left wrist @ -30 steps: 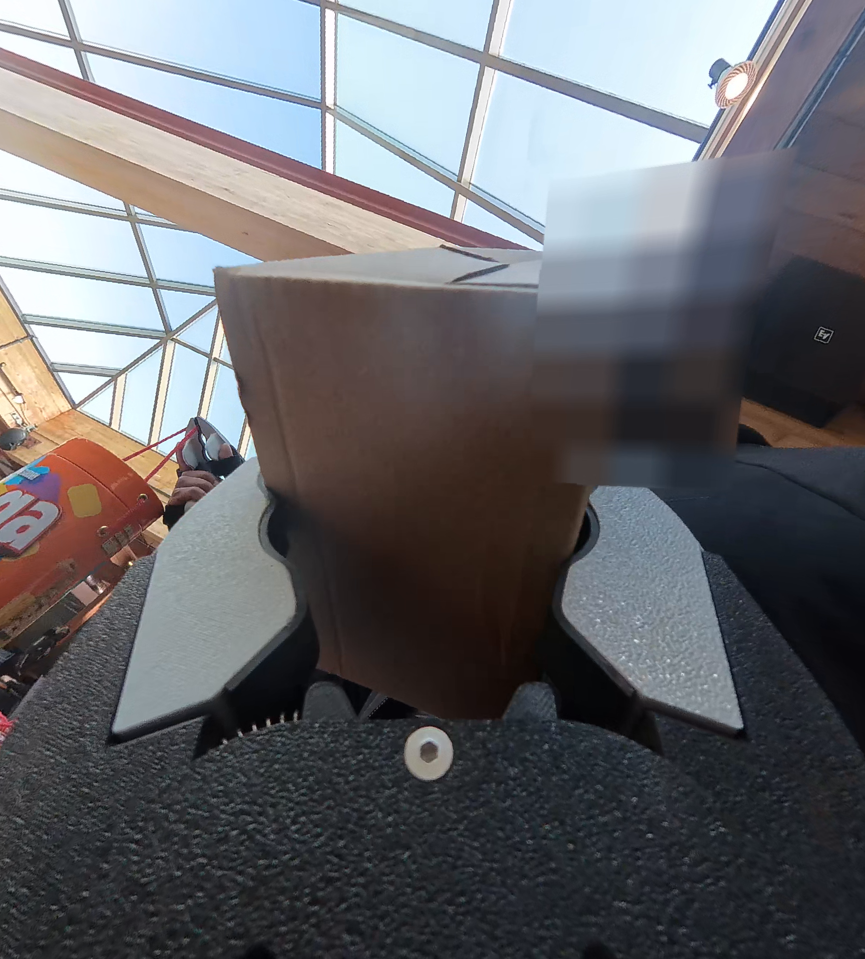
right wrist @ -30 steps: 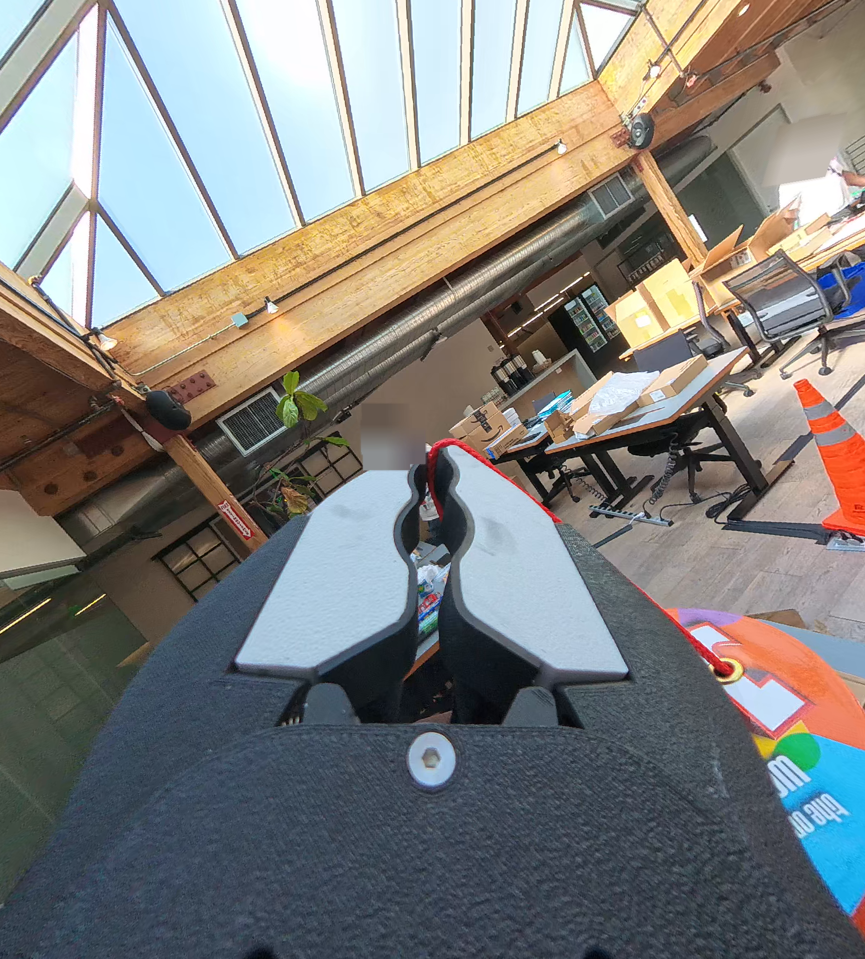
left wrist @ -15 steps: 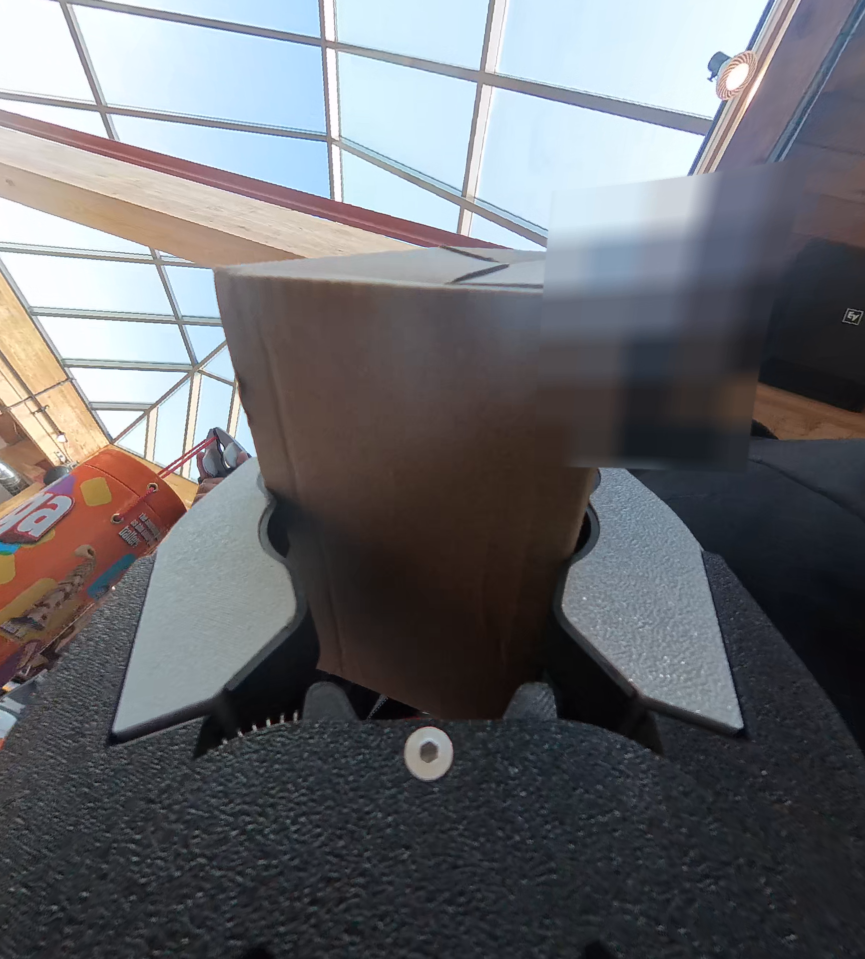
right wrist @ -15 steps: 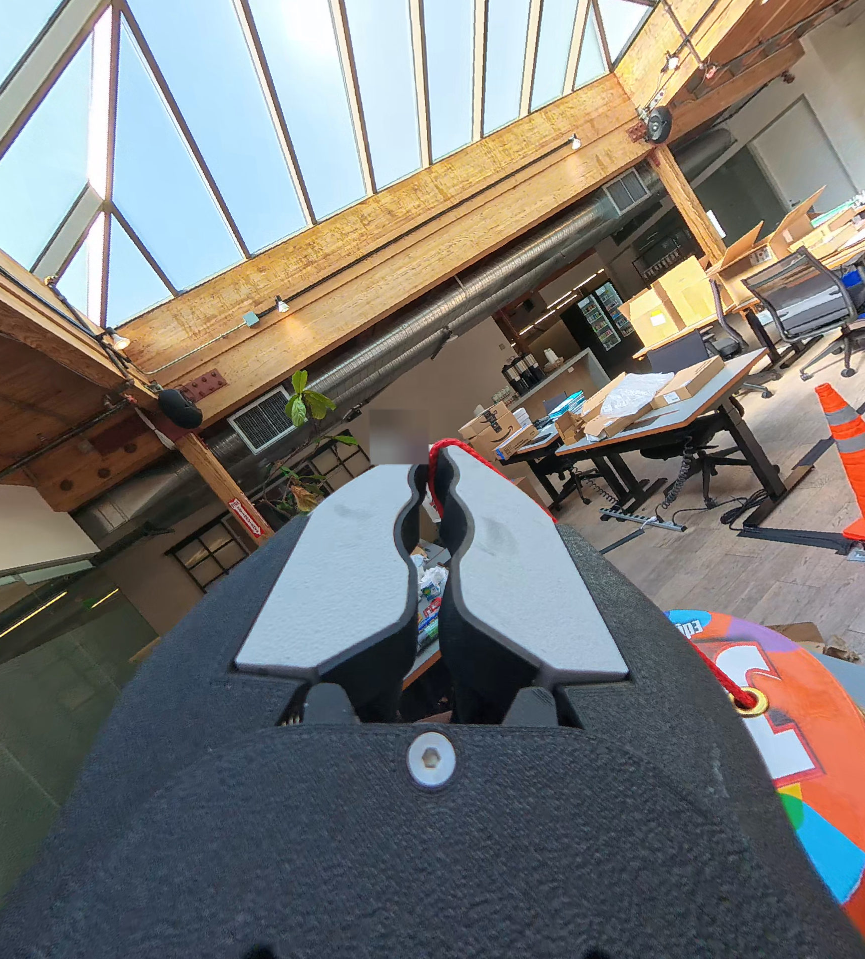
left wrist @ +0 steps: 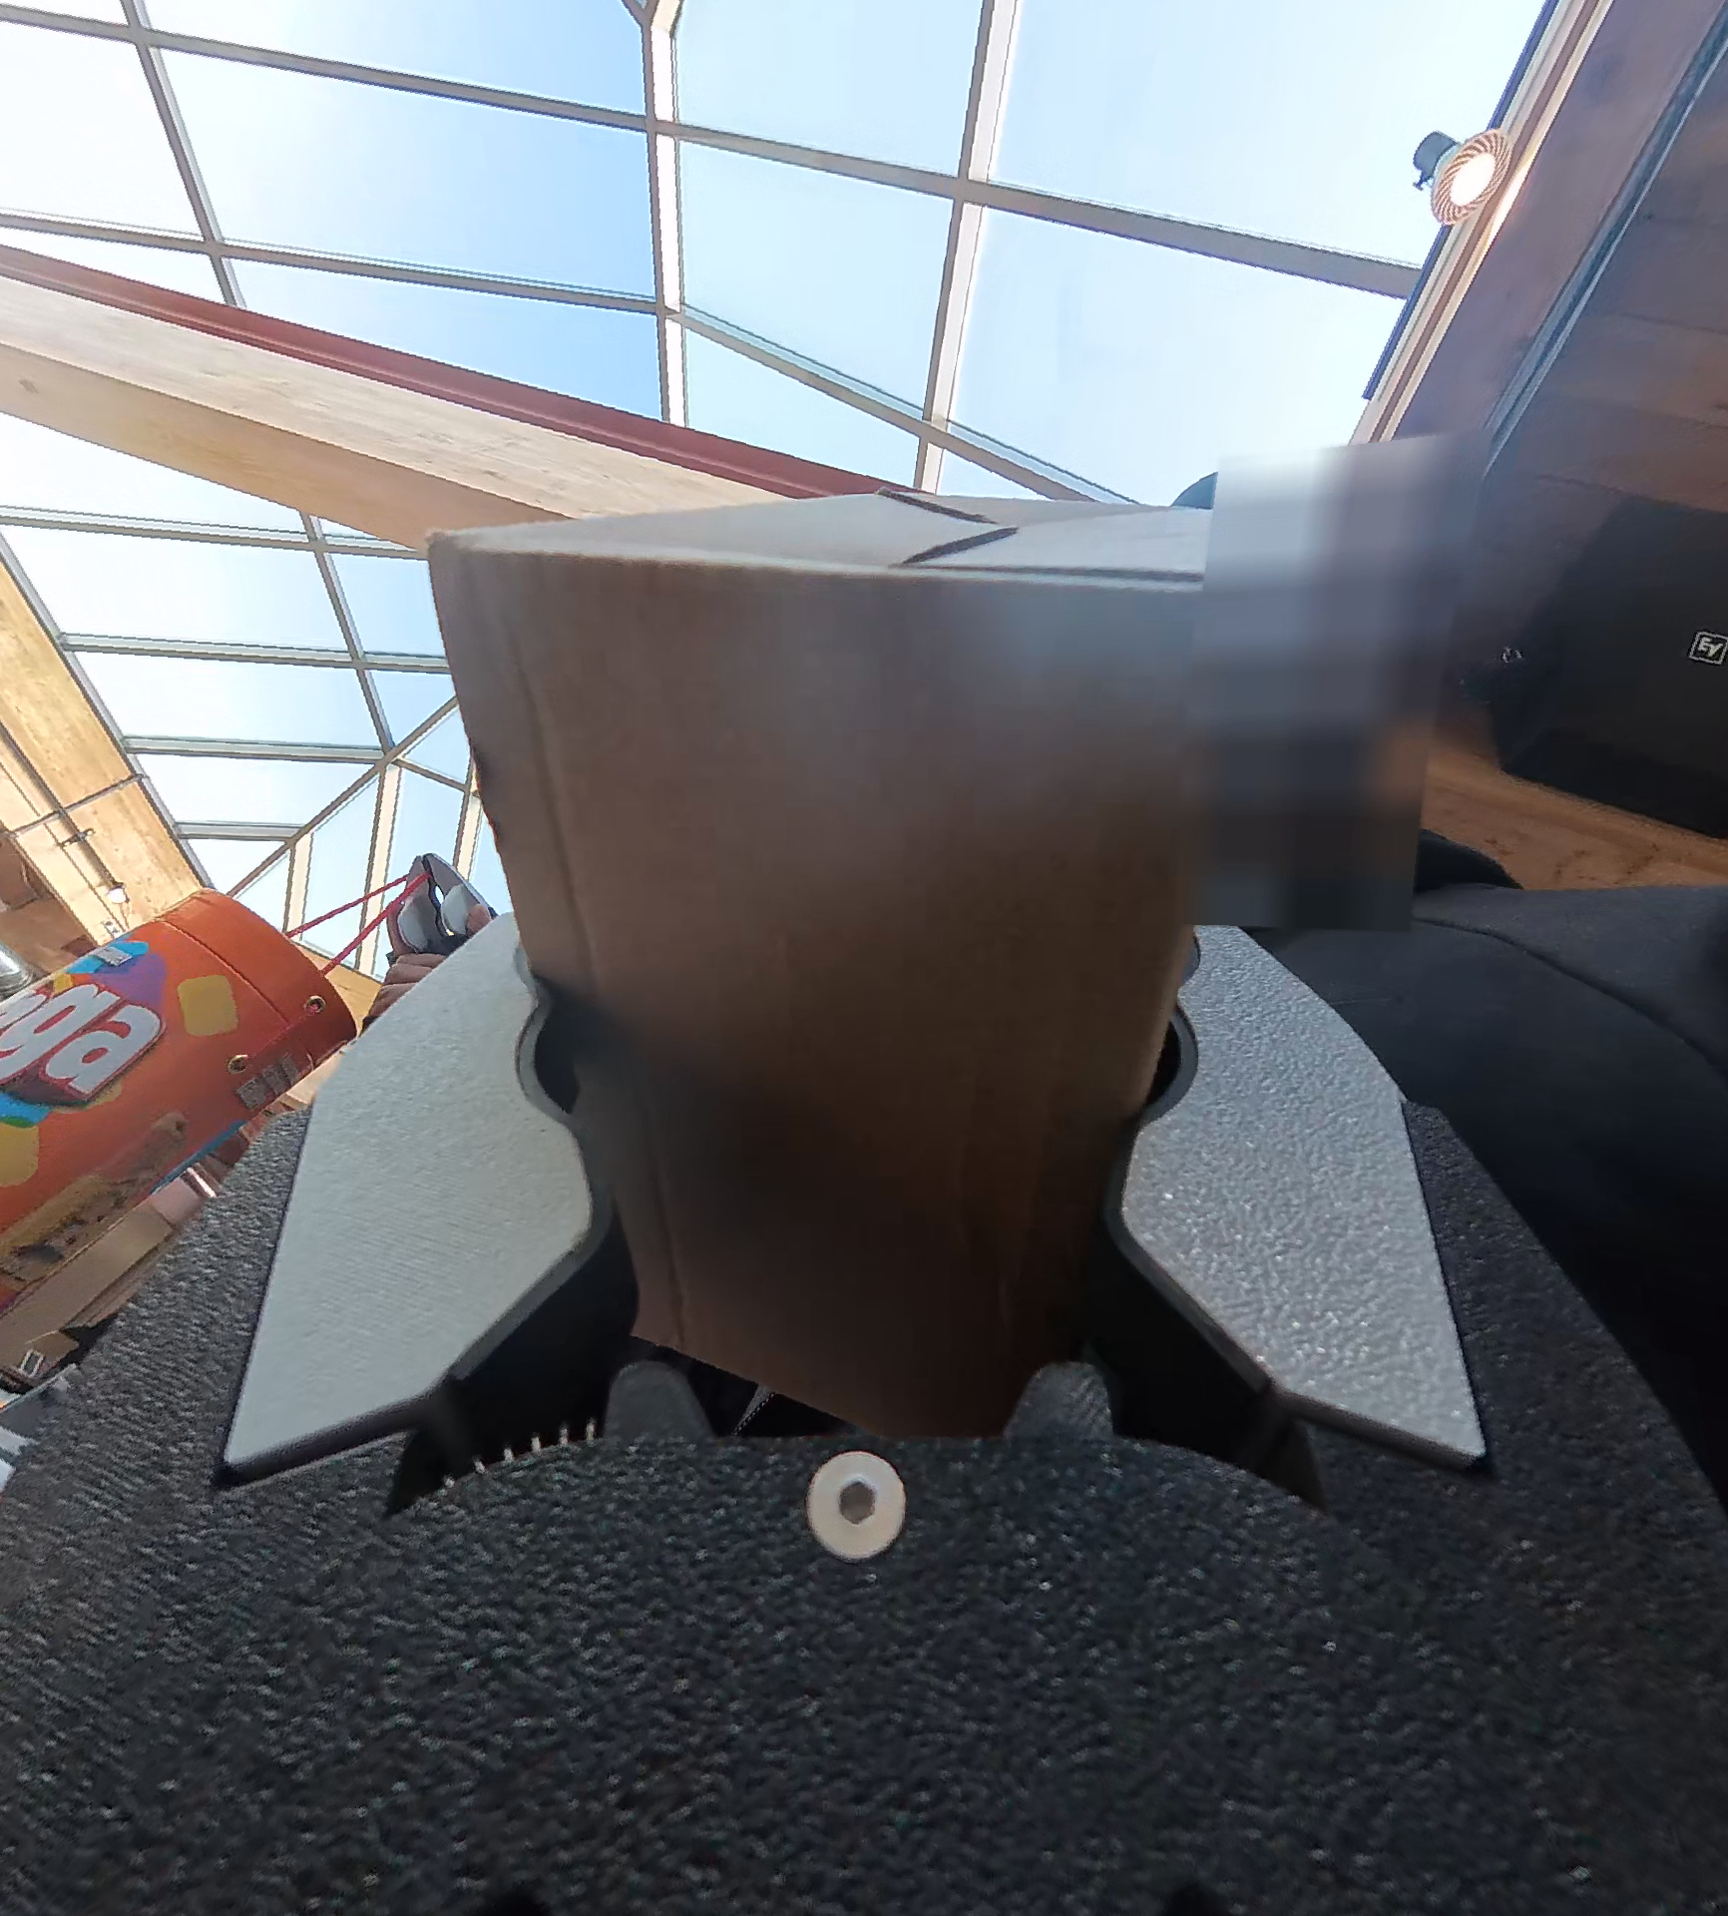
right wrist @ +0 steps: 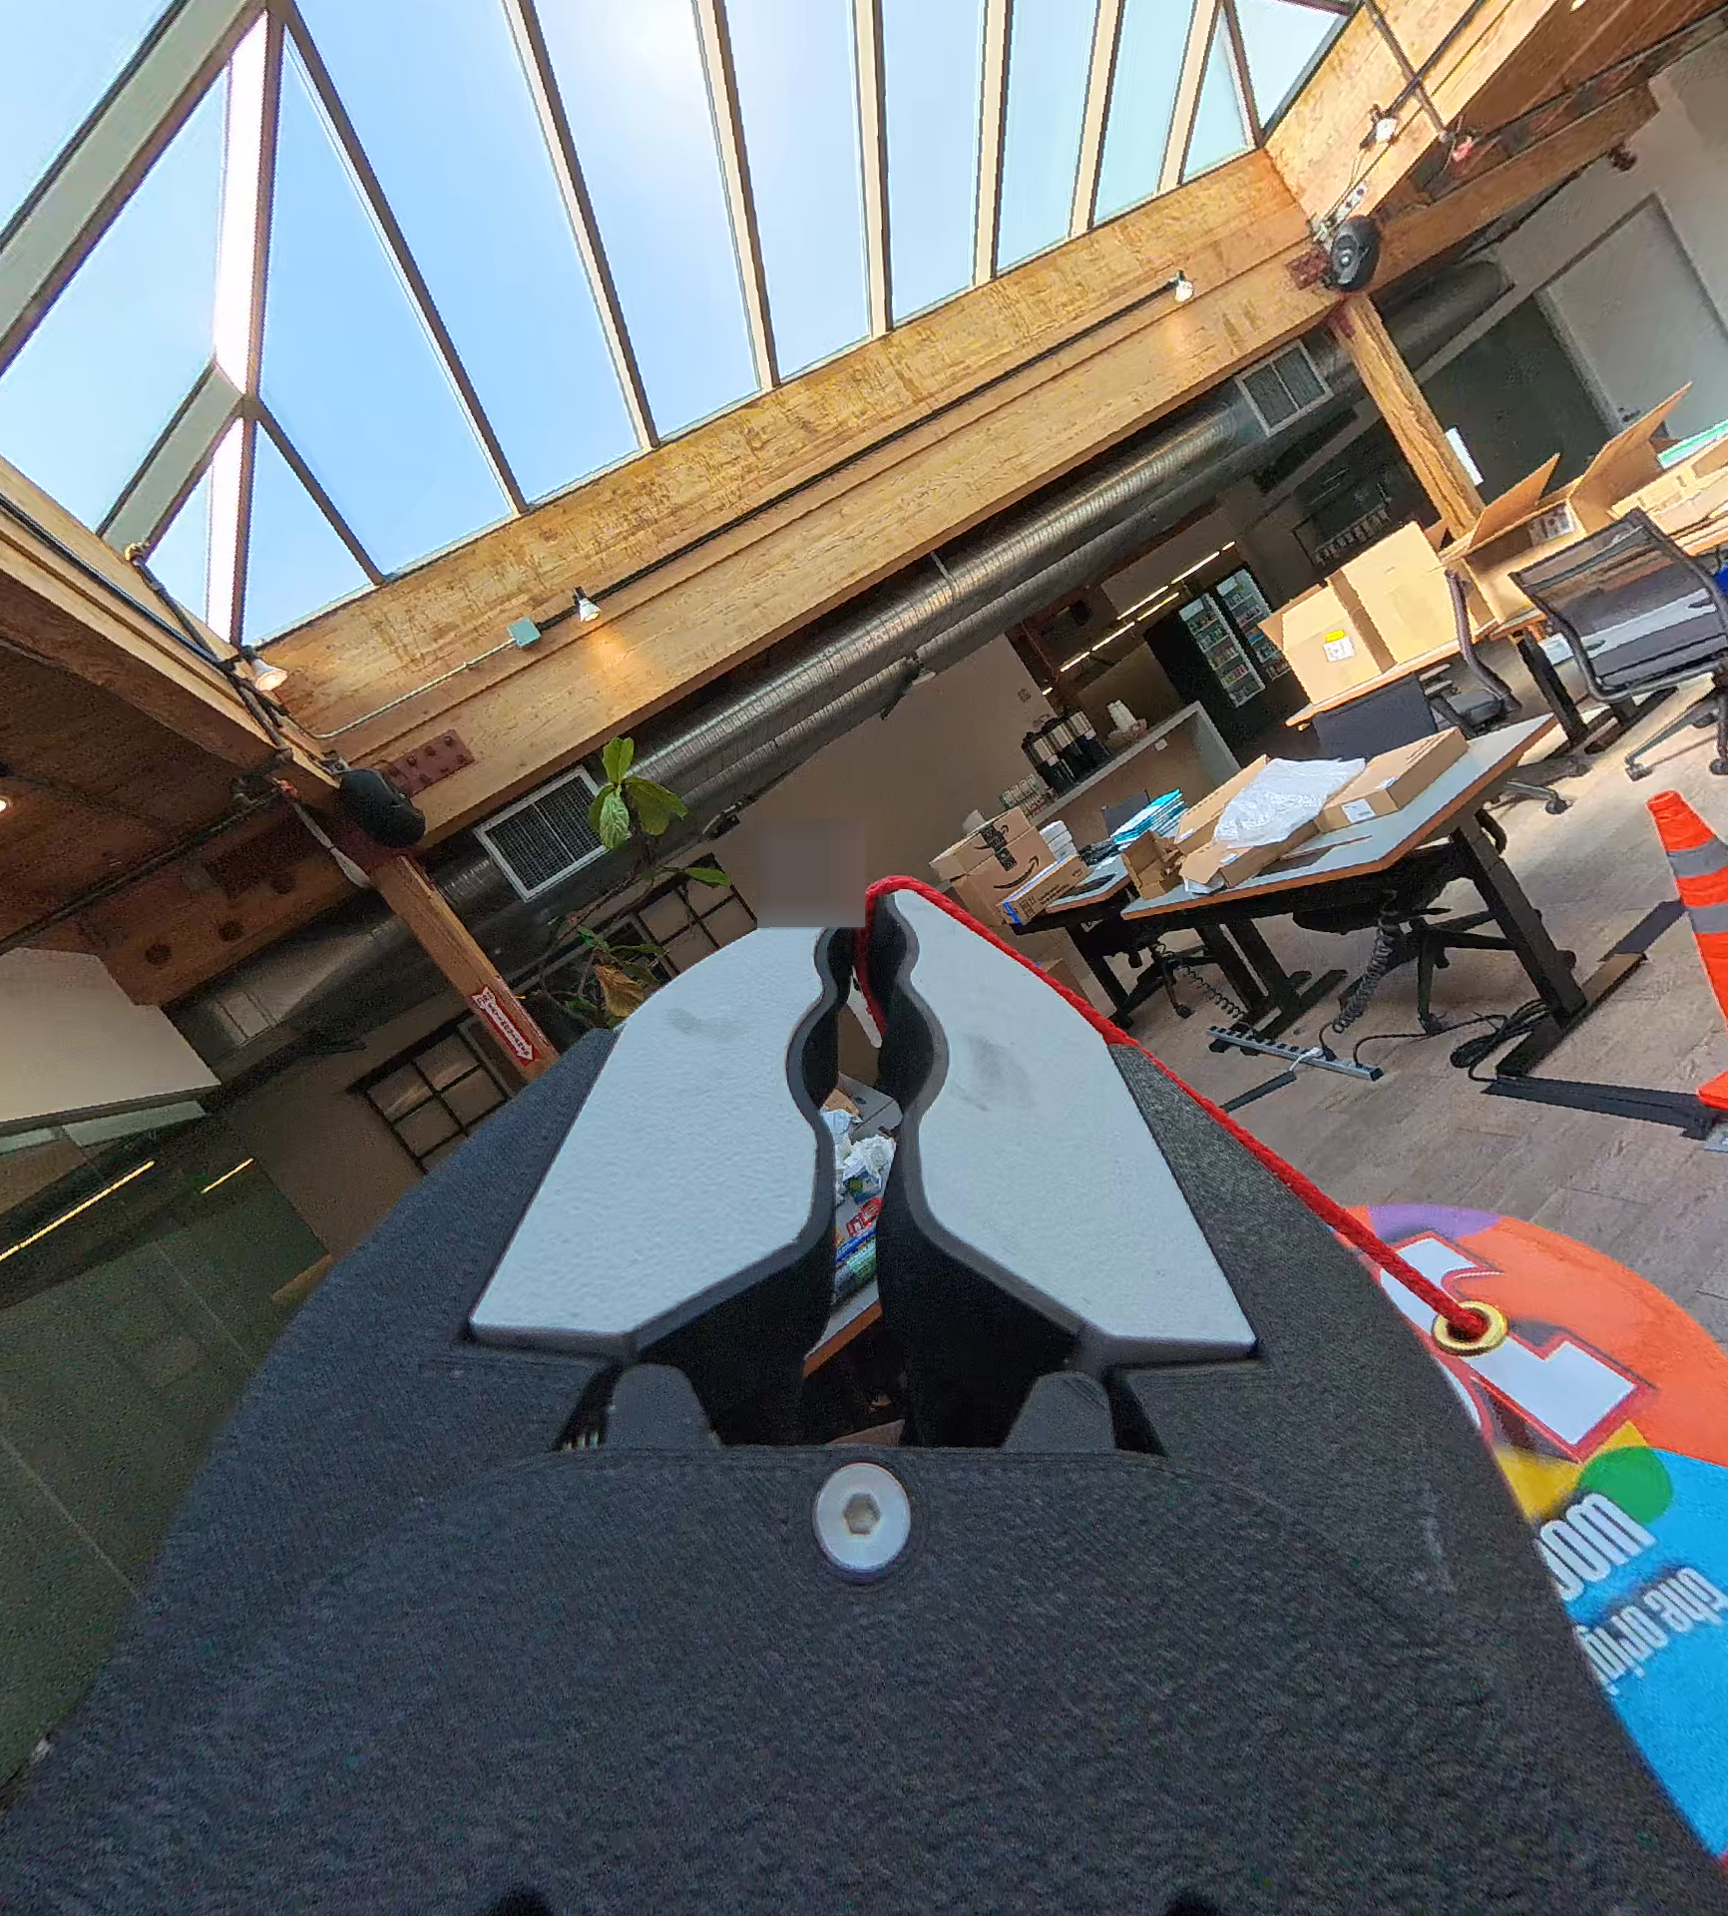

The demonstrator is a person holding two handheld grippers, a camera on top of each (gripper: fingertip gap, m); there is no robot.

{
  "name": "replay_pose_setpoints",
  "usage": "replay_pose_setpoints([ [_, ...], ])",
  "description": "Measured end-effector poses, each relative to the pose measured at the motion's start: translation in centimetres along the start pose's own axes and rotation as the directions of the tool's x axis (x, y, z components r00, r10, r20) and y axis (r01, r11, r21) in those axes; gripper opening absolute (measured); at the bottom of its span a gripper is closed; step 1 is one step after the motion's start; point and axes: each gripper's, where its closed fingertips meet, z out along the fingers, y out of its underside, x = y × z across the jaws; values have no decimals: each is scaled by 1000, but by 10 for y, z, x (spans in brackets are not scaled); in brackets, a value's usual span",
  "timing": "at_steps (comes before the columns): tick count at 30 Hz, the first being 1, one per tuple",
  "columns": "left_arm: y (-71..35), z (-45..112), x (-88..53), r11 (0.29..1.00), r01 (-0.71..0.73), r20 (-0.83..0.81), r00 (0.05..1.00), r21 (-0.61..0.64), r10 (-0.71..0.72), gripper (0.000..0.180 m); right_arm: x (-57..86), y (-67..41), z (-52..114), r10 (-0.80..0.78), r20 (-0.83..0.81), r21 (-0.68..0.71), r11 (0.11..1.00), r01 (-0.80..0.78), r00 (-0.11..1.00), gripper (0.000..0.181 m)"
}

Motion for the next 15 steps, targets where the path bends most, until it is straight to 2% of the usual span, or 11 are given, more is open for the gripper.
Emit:
replay_pose_setpoints([
  [15, 10, -4, -2, 1000, 7, 2, 1000, 14, -7, 112, 7, 0, -3, 8, -13, -19, 1000, -9, 1000, 2],
])
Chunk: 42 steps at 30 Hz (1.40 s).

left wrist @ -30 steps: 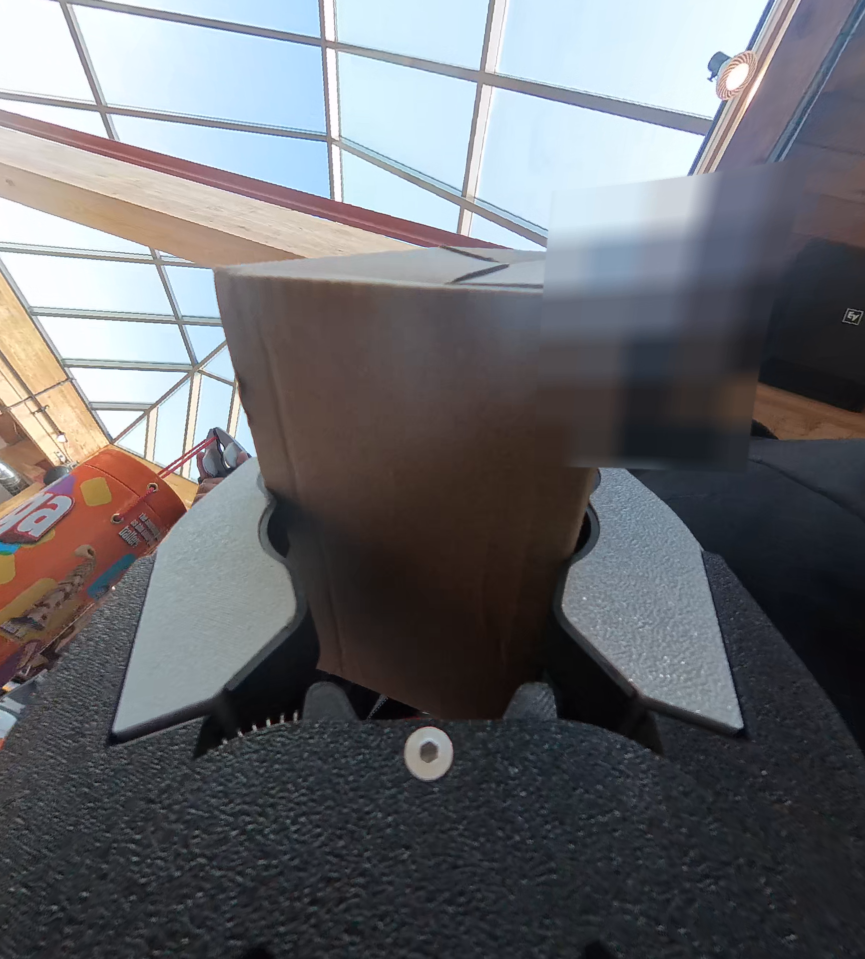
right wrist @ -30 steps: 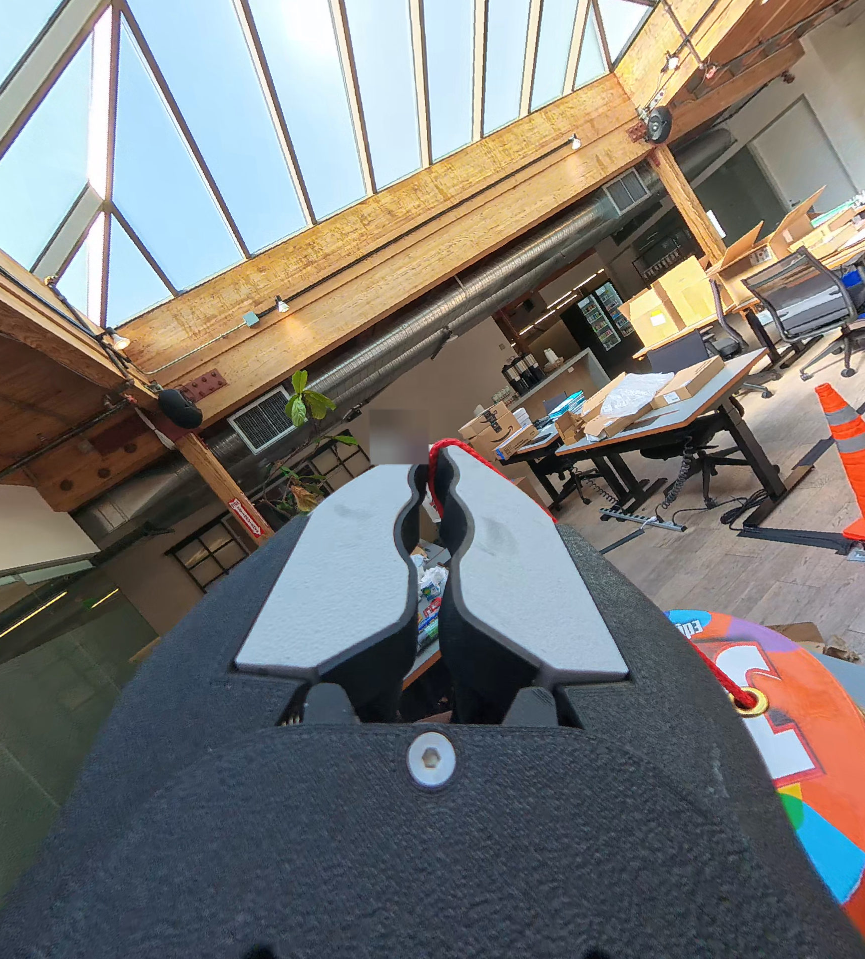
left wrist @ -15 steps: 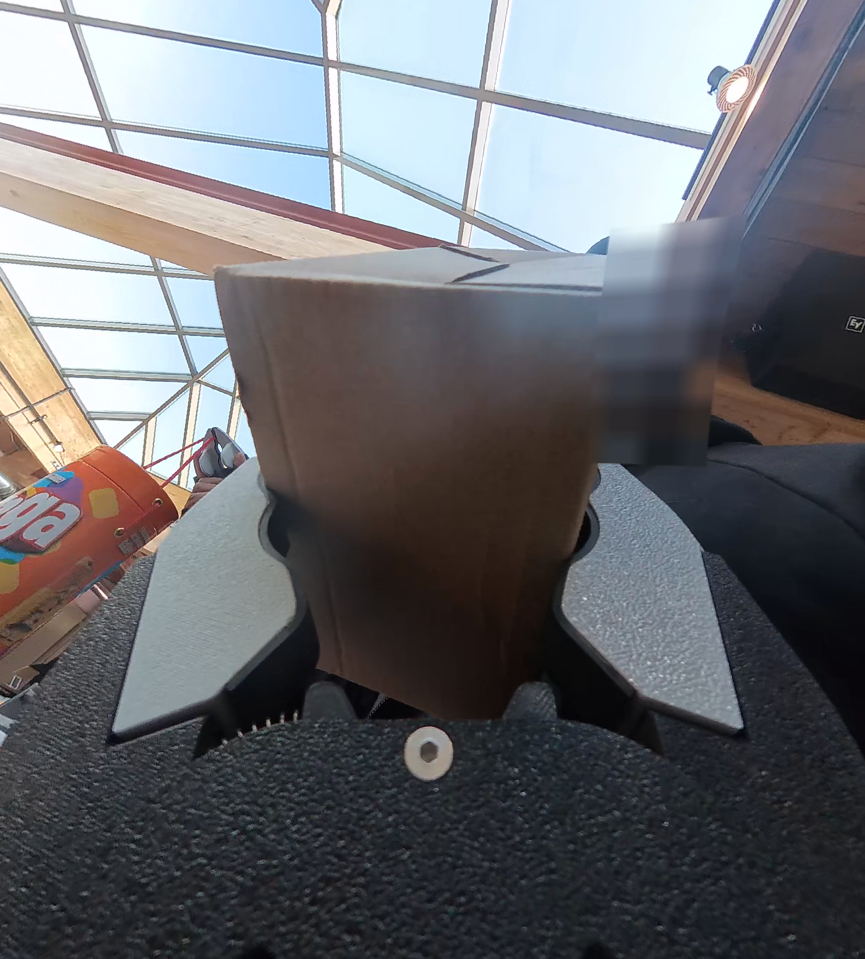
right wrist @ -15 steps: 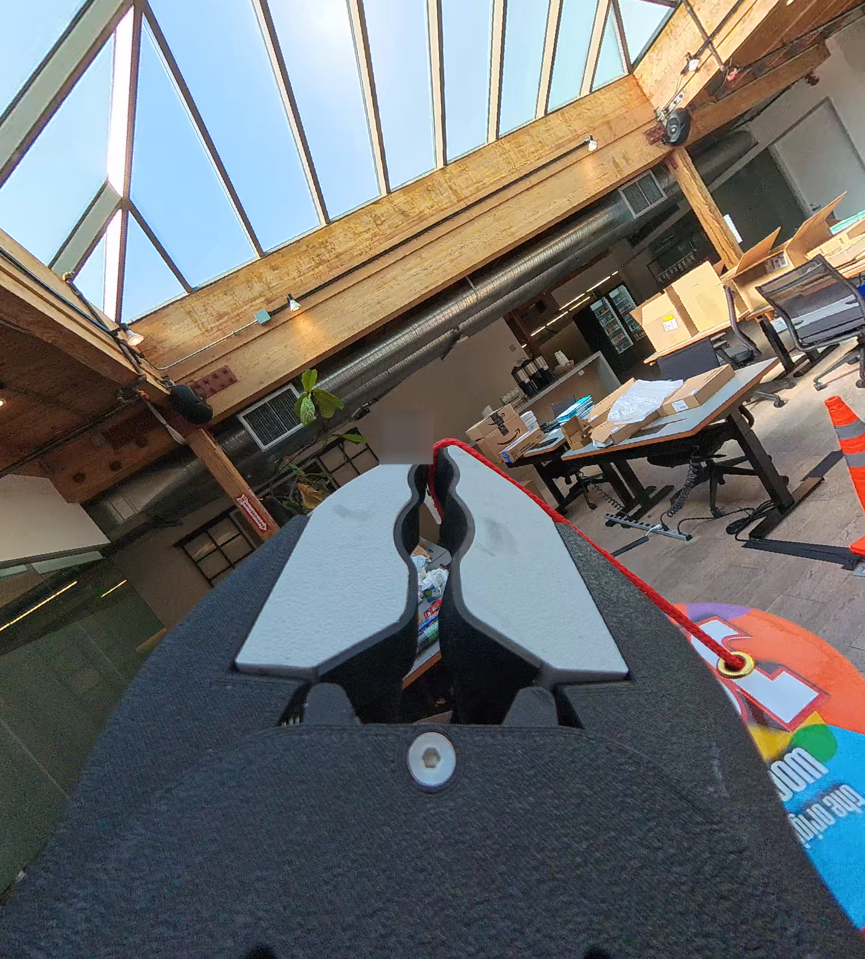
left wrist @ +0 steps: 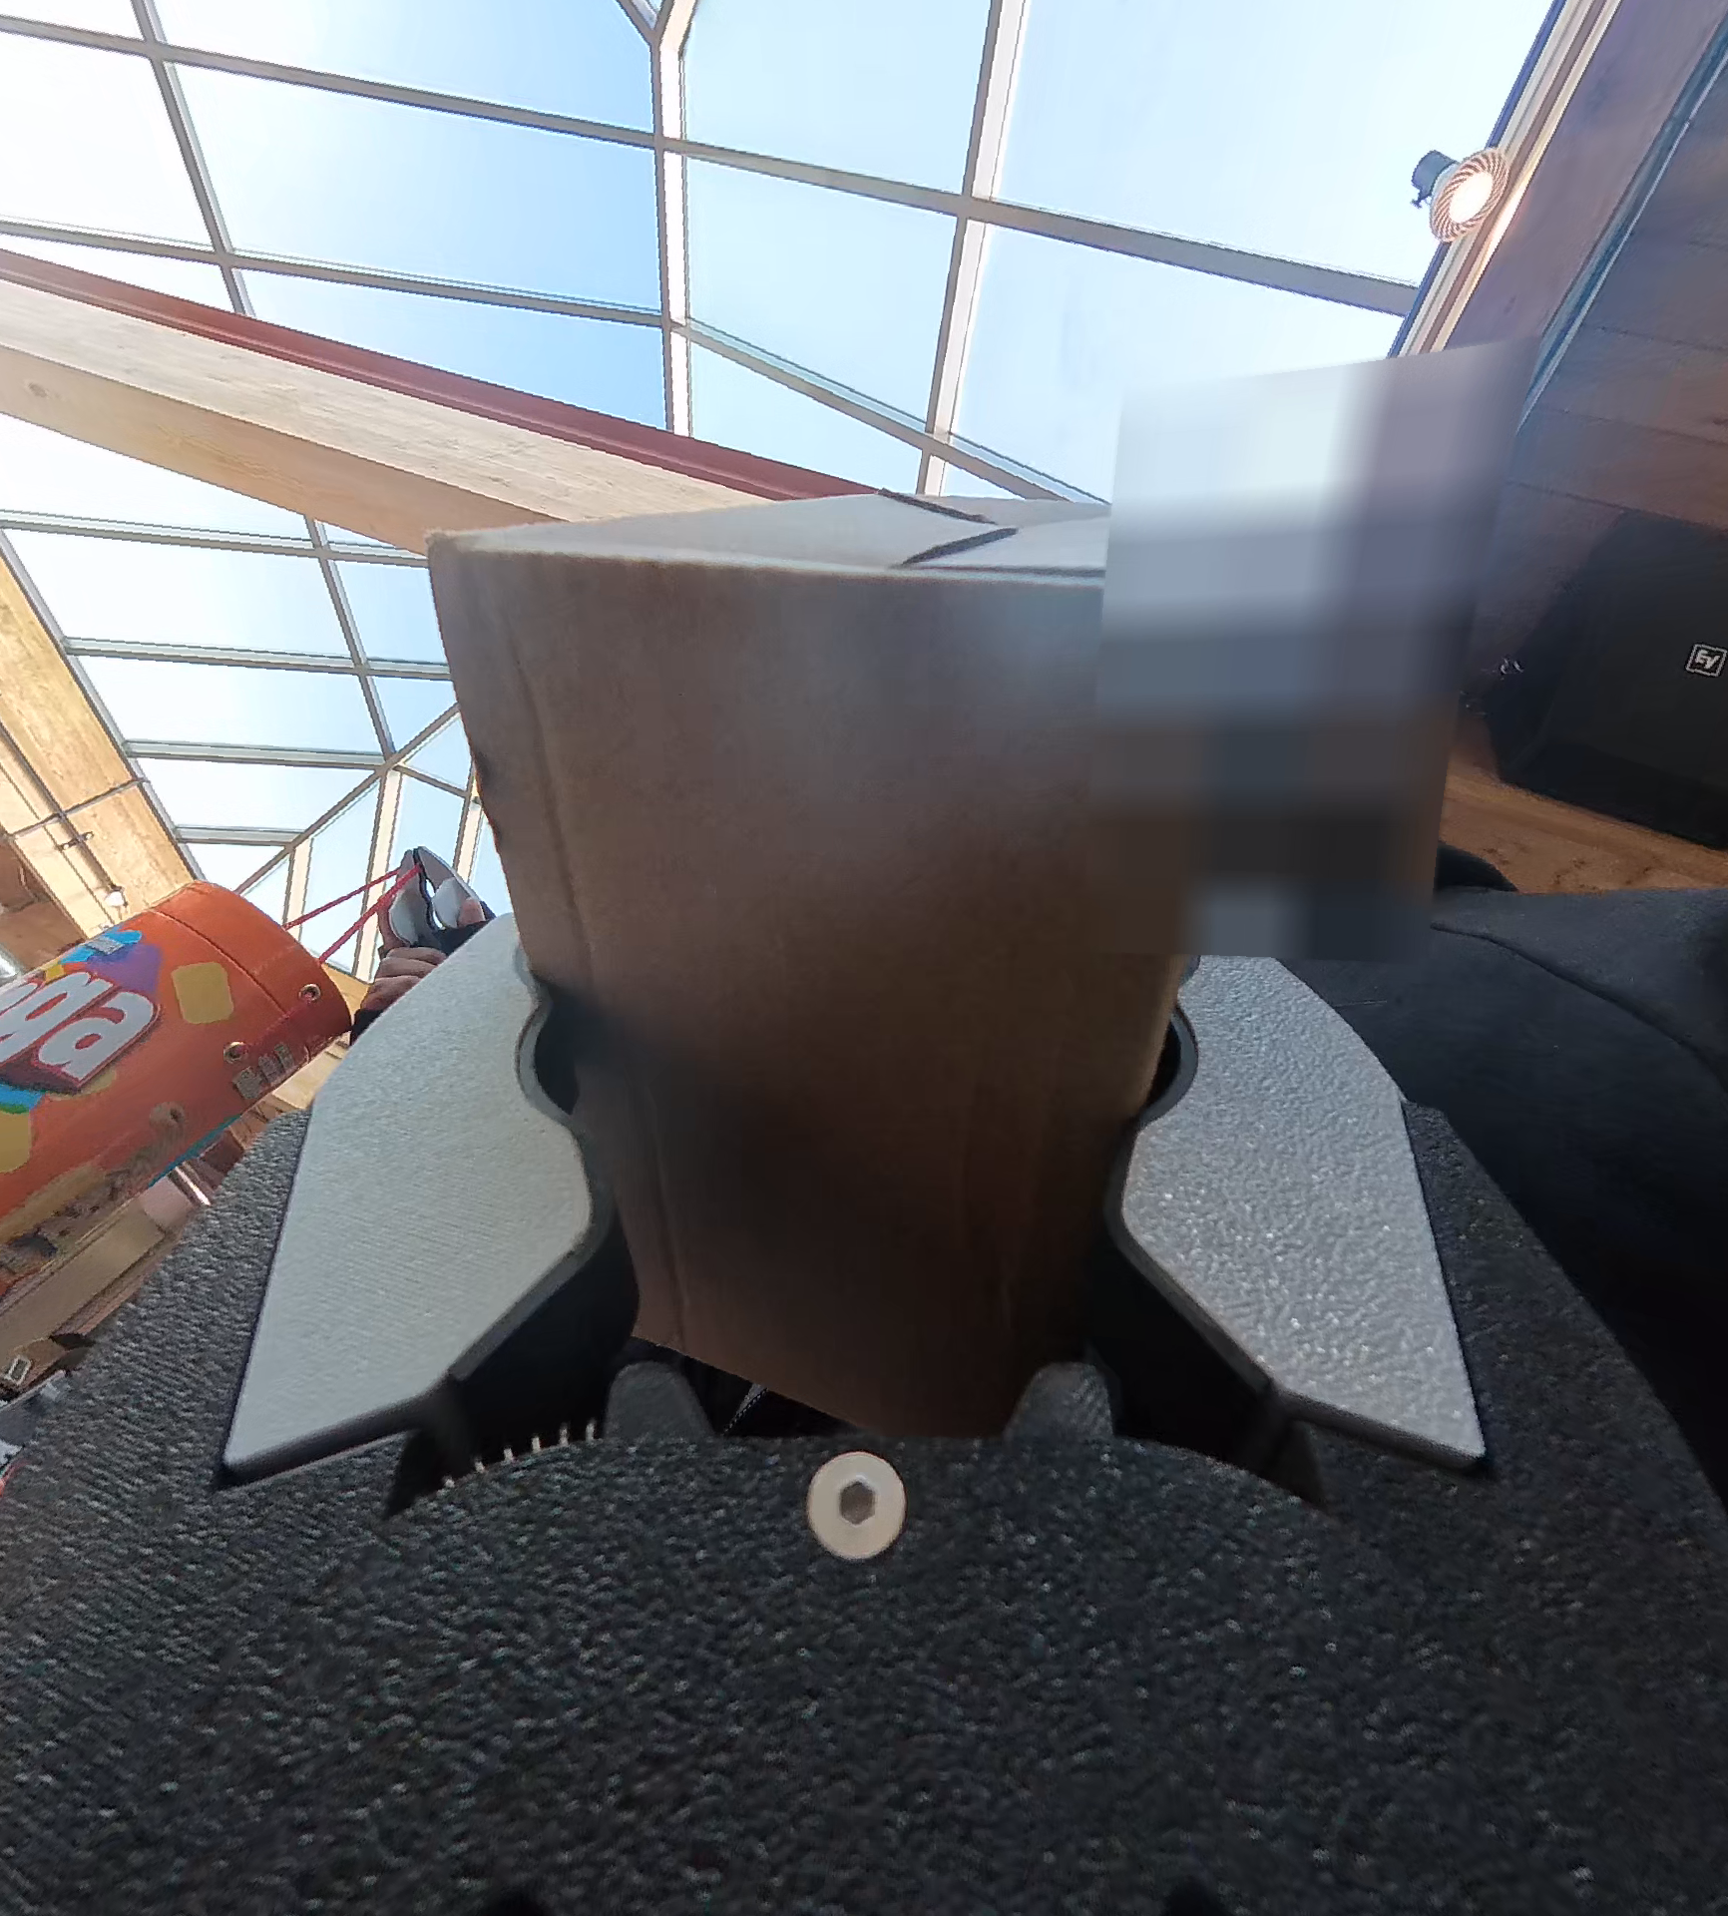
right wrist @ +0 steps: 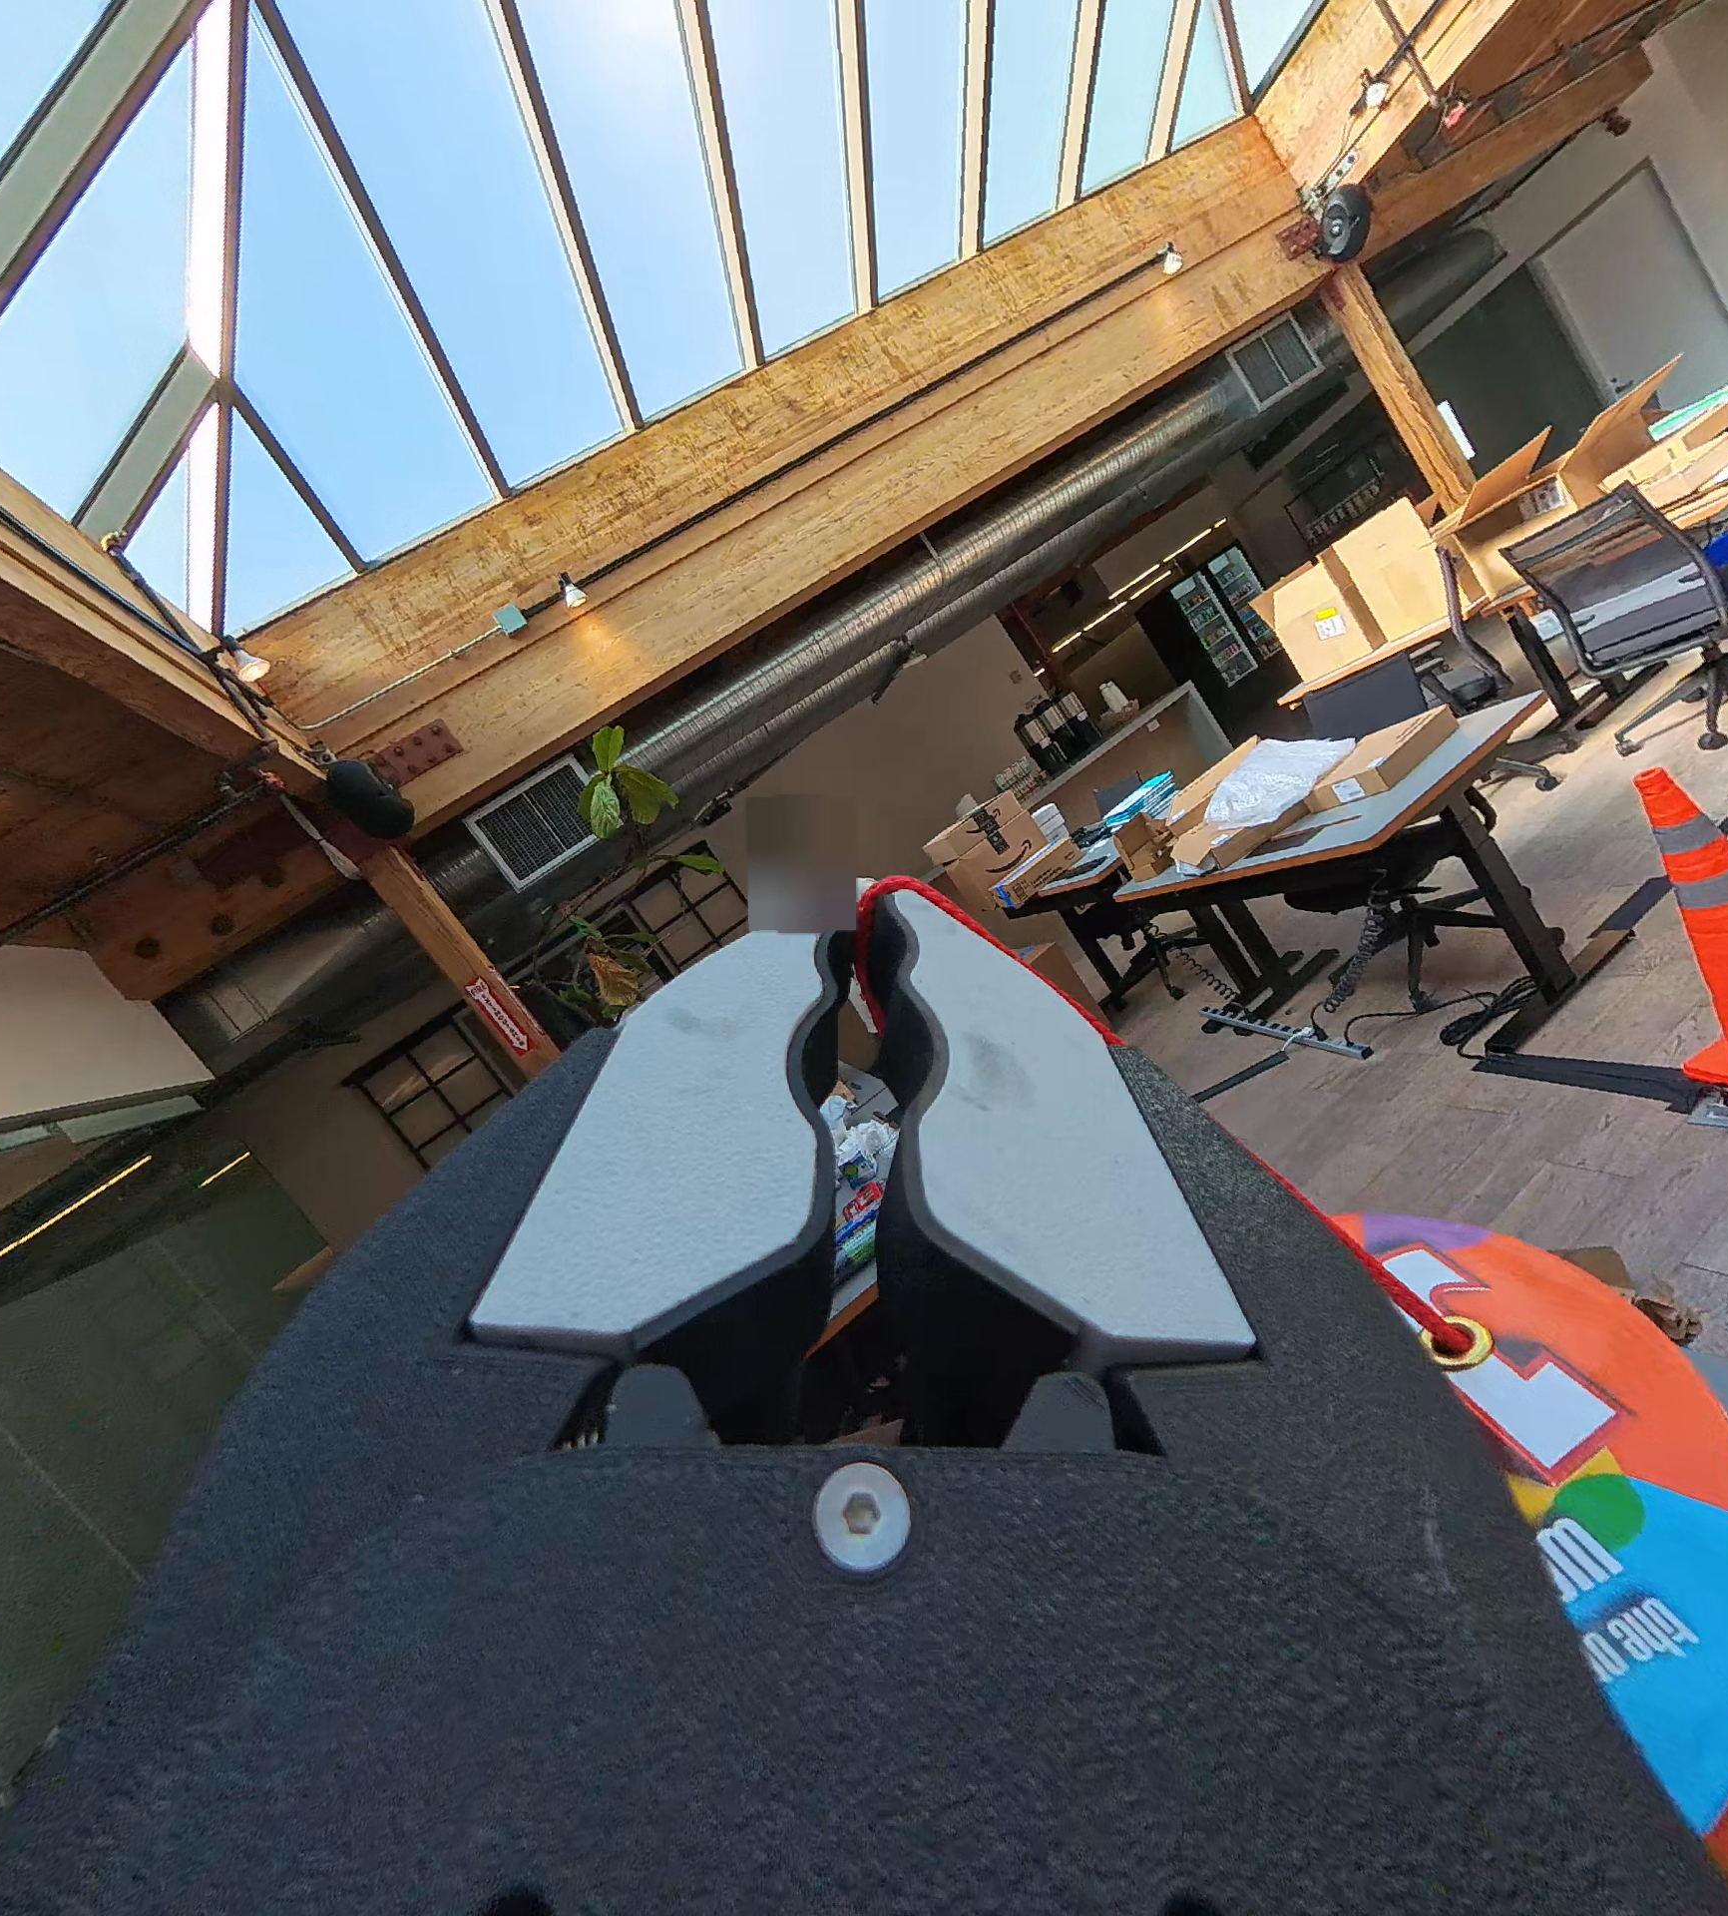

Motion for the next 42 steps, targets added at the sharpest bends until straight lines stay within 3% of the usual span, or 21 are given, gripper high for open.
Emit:
replay_pose_setpoints([
  [34, -2, 9, -5, 999, -6, -6, 1000, -32, 6, 110, 21, -22, 33, 2, -12, 0, 1000, -2, 1000, 1],
  [42, 5, 7, -10, 1000, 12, 18, 1000, -15, -11, 111, 55, -25, 76, -30, -11, -53, 998, 30, 999, 1],
])
